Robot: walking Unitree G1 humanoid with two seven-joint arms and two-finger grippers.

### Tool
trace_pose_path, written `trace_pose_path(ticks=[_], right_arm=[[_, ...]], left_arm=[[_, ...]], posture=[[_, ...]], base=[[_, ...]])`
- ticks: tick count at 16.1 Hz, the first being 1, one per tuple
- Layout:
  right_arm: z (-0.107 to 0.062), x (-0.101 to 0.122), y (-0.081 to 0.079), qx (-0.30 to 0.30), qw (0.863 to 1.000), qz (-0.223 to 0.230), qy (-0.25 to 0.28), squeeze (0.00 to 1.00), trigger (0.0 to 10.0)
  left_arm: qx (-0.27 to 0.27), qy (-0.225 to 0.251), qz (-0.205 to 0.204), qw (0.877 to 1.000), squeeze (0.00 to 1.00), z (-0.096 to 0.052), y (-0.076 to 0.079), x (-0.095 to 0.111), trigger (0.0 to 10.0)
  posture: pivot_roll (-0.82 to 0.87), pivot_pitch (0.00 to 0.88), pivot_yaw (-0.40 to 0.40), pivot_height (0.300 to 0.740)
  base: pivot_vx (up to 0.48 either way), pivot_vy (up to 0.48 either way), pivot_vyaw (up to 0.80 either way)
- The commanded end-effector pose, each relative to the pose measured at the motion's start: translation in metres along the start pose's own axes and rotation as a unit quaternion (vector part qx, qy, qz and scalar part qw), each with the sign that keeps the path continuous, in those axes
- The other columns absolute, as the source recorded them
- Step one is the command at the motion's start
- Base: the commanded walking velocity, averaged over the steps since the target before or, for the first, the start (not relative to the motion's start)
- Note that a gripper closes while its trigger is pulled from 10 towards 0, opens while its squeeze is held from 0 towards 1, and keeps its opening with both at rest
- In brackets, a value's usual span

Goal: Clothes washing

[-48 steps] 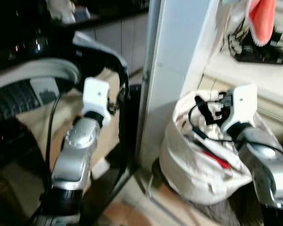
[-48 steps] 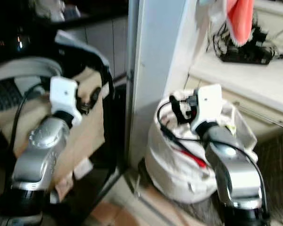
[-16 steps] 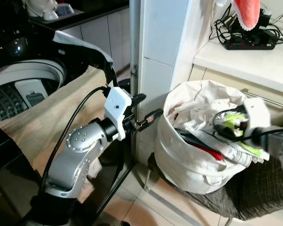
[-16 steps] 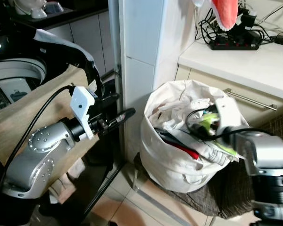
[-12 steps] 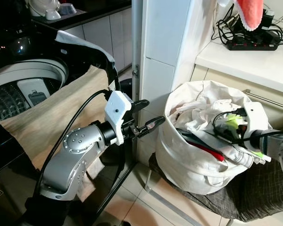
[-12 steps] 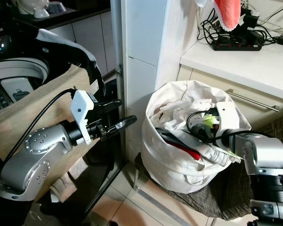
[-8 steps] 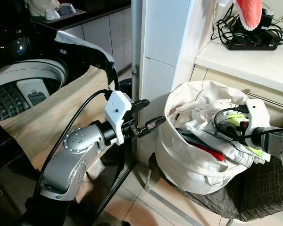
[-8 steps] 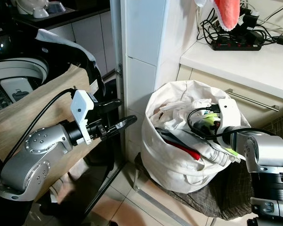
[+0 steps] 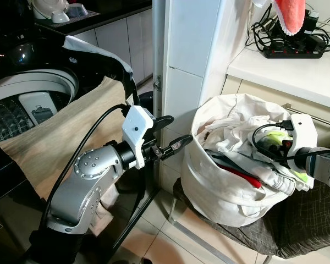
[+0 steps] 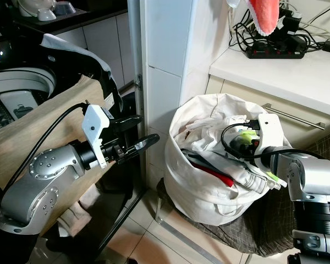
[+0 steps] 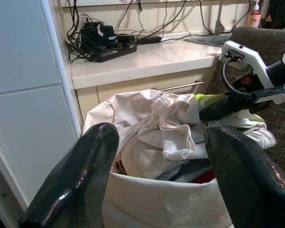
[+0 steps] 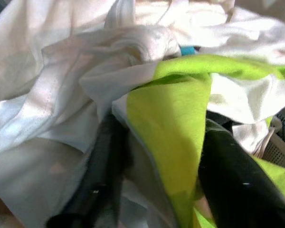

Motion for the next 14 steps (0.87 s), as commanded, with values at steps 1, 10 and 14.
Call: trace_pose_path(ticks=[1,10,14], right_arm=[[-0.003,0.011,0.001,-0.001,1.0,-0.002,0.026,0.0,0.0],[-0.021,0.044,-0.001,0.019,0.995,0.003,0.102,0.0,0.0],[-0.044,0.095,-0.019,0.053,0.98,-0.017,0.191,0.0,0.0]], left_arm=[[-0.003,-0.01,0.006,1.0,0.0,0.002,0.001,-0.004,10.0],[0.086,-0.061,0.019,0.994,0.0,-0.005,-0.01,-0.031,10.0],[0.101,-0.046,0.031,0.993,0.0,-0.006,-0.015,-0.024,10.0]], posture=[[-0.04,0.0,-0.003,0.74],[-0.04,0.0,-0.083,0.74],[-0.04,0.0,-0.087,0.74]], base=[[0.0,0.0,0.0],[0.0,0.0,0.0],[0.0,0.0,0.0]])
Point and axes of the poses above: a point about 5 cm out from each wrist's last joint towards the gripper, its own z axis pointing out of the wrist towards the gripper, its own x axis along the axis of the wrist's last joint, y = z × x, the point moved 4 cm from there along z, pointing out of the wrist towards the gripper, and after that the axes turned 15 degrees about z, right-handed, at the moved point
